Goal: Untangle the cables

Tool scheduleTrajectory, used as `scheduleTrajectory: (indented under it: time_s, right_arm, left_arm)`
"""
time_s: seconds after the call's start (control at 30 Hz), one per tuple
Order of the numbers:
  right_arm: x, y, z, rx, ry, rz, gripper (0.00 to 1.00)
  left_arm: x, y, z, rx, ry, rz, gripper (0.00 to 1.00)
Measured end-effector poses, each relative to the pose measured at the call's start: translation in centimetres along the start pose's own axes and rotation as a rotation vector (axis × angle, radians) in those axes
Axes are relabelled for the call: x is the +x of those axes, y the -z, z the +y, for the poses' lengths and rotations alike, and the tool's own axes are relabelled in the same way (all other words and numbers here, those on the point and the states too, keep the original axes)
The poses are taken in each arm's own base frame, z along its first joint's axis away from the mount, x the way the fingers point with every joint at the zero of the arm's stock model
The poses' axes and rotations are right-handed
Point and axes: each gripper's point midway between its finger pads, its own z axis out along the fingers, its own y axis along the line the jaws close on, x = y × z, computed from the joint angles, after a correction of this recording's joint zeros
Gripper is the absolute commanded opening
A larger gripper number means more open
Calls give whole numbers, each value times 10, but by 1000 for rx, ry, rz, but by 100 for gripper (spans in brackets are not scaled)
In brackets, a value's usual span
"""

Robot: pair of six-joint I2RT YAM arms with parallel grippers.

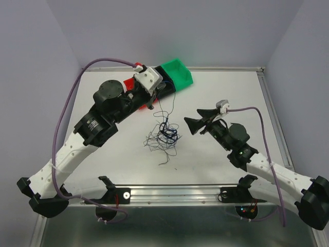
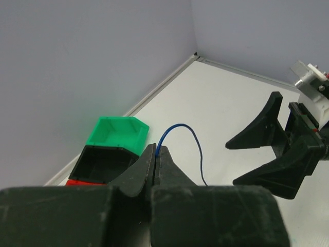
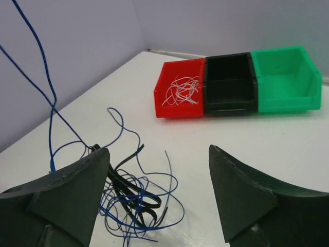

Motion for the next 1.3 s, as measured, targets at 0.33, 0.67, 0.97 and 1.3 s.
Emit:
scheduleTrajectory:
  time_s: [0.33, 0.67, 0.97, 1.3]
  right_arm:
    - [54, 2, 56, -370, 36, 212, 84]
    - [108, 13, 98, -578, 34, 371, 77]
    - [117, 3, 103, -545, 47, 362, 20]
    - [66, -21, 21, 1, 34, 162, 1]
  left_arm:
    - [20, 18, 8, -76, 11, 1, 0]
    - [14, 22, 13, -112, 34, -29, 0]
    - [24, 13, 9, -93, 46, -1, 0]
    - [23, 17, 20, -156, 59, -2, 0]
